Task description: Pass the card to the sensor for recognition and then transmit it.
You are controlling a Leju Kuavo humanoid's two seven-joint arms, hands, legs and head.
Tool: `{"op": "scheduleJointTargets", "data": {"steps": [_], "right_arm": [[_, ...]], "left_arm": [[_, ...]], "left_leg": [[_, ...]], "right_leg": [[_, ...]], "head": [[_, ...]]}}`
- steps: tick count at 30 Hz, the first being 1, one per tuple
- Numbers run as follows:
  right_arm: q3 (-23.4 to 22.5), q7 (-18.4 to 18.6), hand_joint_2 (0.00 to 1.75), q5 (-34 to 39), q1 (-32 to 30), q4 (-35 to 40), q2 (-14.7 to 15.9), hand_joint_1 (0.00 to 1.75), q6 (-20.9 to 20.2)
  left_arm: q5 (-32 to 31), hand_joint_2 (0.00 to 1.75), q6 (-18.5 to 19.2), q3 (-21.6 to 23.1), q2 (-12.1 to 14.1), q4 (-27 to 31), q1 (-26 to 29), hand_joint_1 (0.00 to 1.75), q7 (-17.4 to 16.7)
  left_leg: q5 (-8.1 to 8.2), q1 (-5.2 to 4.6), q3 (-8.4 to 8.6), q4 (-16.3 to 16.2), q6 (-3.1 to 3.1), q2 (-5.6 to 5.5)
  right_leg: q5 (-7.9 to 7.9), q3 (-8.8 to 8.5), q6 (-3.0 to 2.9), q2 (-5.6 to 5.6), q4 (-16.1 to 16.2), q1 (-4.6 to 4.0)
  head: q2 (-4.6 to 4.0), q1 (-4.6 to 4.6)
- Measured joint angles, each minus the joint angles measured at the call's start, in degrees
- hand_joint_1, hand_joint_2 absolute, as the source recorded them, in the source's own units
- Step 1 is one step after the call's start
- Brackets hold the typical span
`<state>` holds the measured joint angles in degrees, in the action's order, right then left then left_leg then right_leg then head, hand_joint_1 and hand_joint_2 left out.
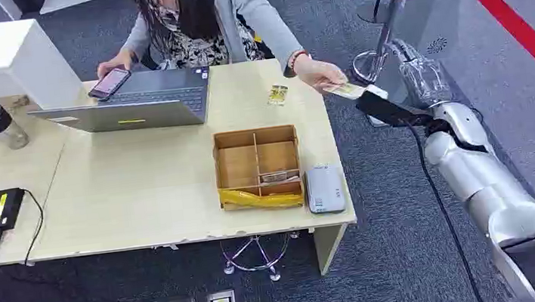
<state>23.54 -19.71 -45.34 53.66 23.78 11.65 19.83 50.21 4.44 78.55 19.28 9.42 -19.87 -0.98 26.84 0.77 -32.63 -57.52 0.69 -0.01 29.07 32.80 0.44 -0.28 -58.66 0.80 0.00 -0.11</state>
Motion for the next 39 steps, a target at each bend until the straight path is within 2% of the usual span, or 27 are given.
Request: {"op": "scheduleJointTargets", "data": {"steps": [14,15,16,17,39], "right_arm": [[2.2,0.2,1.75,3.5,-1.0,4.3,-0.9,0.0,-2.2],[2.3,0.3,1.75,3.8,-1.0,4.7,-1.0,0.07,-2.4],[2.5,0.3,1.75,4.1,-1.2,5.0,-1.1,1.5,-2.5],[2.5,0.3,1.75,4.2,-1.3,5.2,-1.1,1.75,-2.6],[4.2,1.5,1.75,7.4,-4.4,11.2,-1.1,1.75,-2.6]], "left_arm": [[0.0,0.0,-0.4,0.0,0.0,0.0,0.3,0.0,0.0],[0.2,0.0,-0.6,0.0,0.0,0.0,0.3,0.0,0.0],[0.3,0.0,-0.7,0.0,0.0,0.0,0.4,0.0,0.0],[0.3,0.0,-0.7,0.0,0.0,0.0,0.4,0.0,0.0],[-0.4,0.0,-1.1,0.0,0.0,0.0,0.5,0.0,0.0]], "left_leg": [[0.0,0.0,0.01,0.0,0.0,0.01],[0.0,0.0,0.01,0.0,0.0,0.01],[0.0,0.0,0.01,0.0,0.0,0.01],[0.0,0.0,0.01,0.0,0.0,0.01],[0.0,0.0,0.02,0.0,0.0,0.03]], "right_leg": [[0.0,0.0,0.0,0.02,0.0,0.0],[0.0,0.0,0.0,0.02,0.0,0.0],[0.0,0.0,0.0,0.02,0.0,0.0],[0.0,0.0,0.0,0.02,0.0,0.0],[0.0,0.04,0.0,0.08,0.0,0.0]], "head": [[0.0,0.0],[0.0,0.0],[0.0,0.0],[0.0,0.0],[0.0,0.0]]}}
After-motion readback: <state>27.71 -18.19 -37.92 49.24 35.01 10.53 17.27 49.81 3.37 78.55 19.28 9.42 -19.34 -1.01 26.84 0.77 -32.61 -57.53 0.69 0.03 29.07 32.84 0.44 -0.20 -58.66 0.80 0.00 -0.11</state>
